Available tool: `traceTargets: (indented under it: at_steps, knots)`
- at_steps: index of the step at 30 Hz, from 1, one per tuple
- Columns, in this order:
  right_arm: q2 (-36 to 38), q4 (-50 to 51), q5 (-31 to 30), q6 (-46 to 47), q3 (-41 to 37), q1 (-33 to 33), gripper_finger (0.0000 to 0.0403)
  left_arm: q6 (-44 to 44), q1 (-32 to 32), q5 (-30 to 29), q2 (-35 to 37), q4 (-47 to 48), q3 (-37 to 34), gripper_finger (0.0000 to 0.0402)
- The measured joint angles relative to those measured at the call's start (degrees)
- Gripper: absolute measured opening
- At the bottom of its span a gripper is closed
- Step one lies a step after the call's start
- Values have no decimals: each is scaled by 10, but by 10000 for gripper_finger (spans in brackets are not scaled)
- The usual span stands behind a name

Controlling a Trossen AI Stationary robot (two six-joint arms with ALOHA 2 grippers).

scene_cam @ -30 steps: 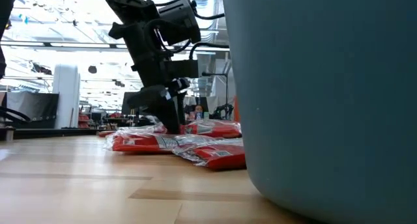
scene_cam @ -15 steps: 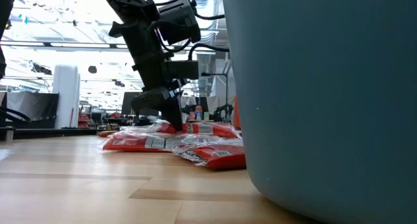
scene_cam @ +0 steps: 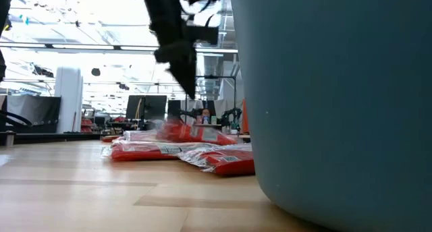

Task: Sort popcorn bags into baskets
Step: Put the popcorn bag into the blue container

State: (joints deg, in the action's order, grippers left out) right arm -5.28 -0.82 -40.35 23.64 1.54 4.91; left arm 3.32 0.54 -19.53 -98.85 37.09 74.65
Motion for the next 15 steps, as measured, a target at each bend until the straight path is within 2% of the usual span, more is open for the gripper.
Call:
traceTargets:
  at_steps: [6, 11, 15]
  knots:
    - [0, 0, 0, 8, 0, 0, 127, -11, -23, 1, 10, 41, 45, 0]
    - [0, 0, 5, 23, 0, 1, 133, -12, -33, -4, 23, 51, 51, 2]
    - [-11, 1, 28, 23, 0, 1, 143, -20, -14, -5, 37, 95, 51, 28]
